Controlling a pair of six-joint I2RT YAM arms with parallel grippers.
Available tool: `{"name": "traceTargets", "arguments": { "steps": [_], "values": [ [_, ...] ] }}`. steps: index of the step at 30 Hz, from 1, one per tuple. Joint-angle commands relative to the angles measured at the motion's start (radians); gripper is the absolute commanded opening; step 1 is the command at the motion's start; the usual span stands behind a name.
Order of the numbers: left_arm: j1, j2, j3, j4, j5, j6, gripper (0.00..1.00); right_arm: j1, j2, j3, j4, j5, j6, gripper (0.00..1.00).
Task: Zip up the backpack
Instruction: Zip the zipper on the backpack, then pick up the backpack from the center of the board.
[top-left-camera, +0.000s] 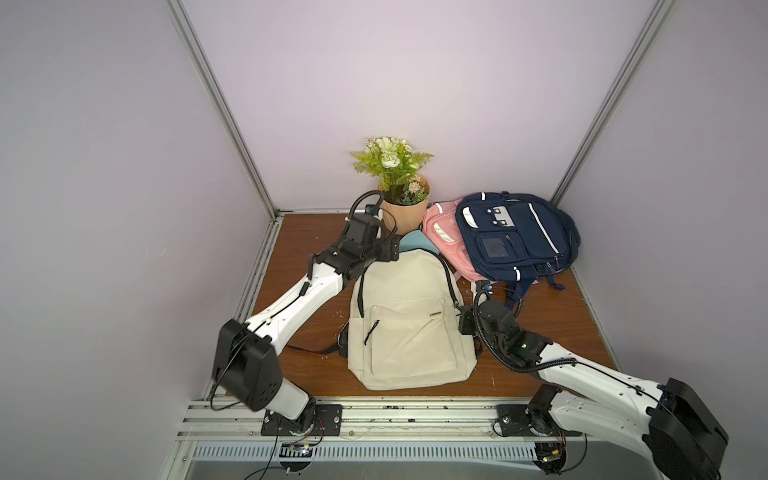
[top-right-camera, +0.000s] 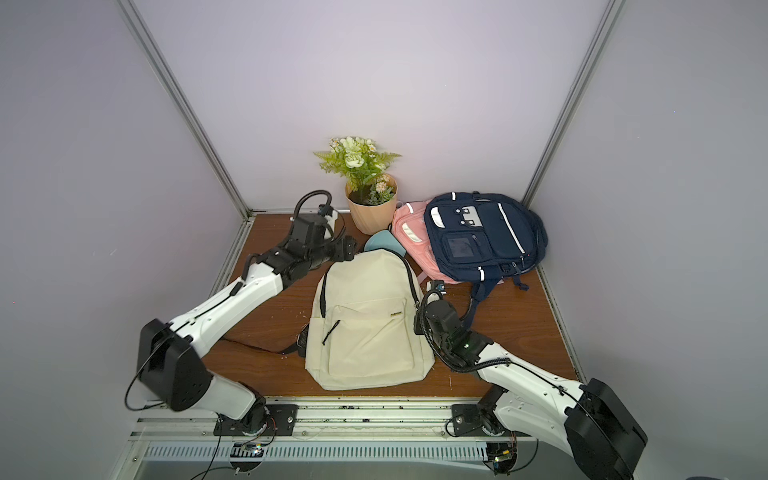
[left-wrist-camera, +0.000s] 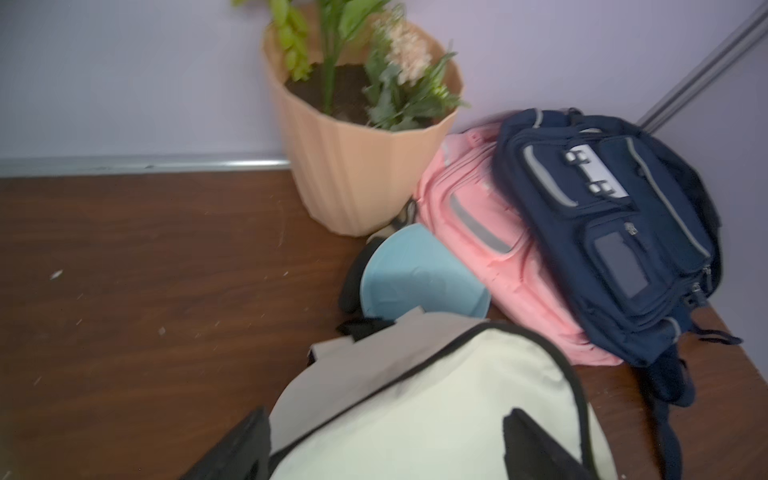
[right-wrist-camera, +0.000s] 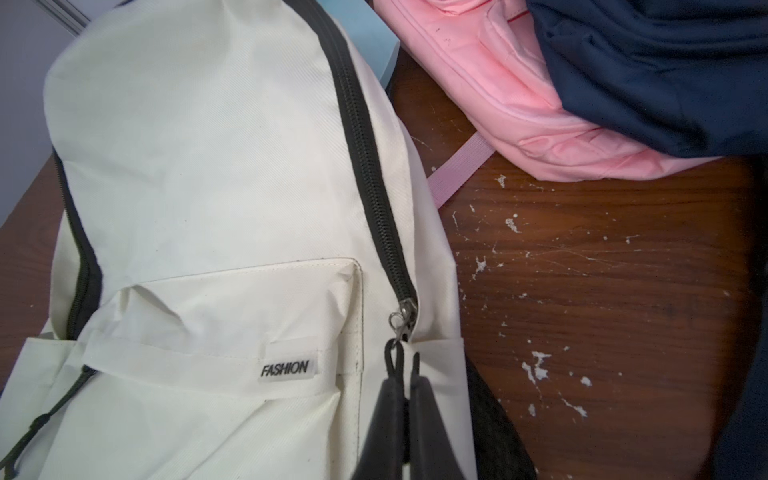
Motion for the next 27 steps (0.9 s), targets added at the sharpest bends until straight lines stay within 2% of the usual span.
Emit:
{"name": "traceTargets", "arguments": {
  "steps": [1, 3, 8, 11, 13, 17, 21, 24, 27],
  "values": [
    [-0.010, -0.142, -0.220, -0.097, -0.111, -0.221, 0.94, 0.004, -0.002, 0.027, 0.011, 0.033, 0.030, 0.00],
    [-0.009, -0.223, -0.357, -0.103, -0.105, -0.271, 0.95, 0.005, -0.008, 0.026, -0.005, 0.034, 0.023, 0.07],
    [-0.008, -0.350, -0.597, -0.083, -0.079, -0.338, 0.99, -0.002, -0.045, 0.015, -0.064, 0.039, 0.008, 0.52],
    [-0.008, -0.356, -0.665, -0.039, -0.035, -0.338, 1.00, -0.021, -0.049, 0.001, -0.076, -0.020, -0.009, 0.66],
    [-0.008, -0.333, -0.689, -0.010, -0.003, -0.335, 1.00, -0.039, -0.036, -0.011, -0.068, -0.086, -0.019, 0.70],
    [-0.010, -0.251, -0.710, 0.030, 0.027, -0.318, 0.96, -0.065, 0.025, -0.036, -0.043, -0.204, -0.023, 0.72],
    [-0.011, -0.186, -0.719, 0.096, 0.066, -0.308, 0.88, -0.070, 0.084, -0.046, -0.035, -0.231, -0.021, 0.70],
    [-0.012, -0.159, -0.712, 0.116, 0.076, -0.310, 0.74, -0.070, 0.111, -0.039, -0.030, -0.252, -0.041, 0.60],
    [-0.016, -0.160, -0.701, 0.123, 0.076, -0.306, 0.61, -0.070, 0.116, -0.033, -0.017, -0.296, -0.058, 0.41]
  ]
}}
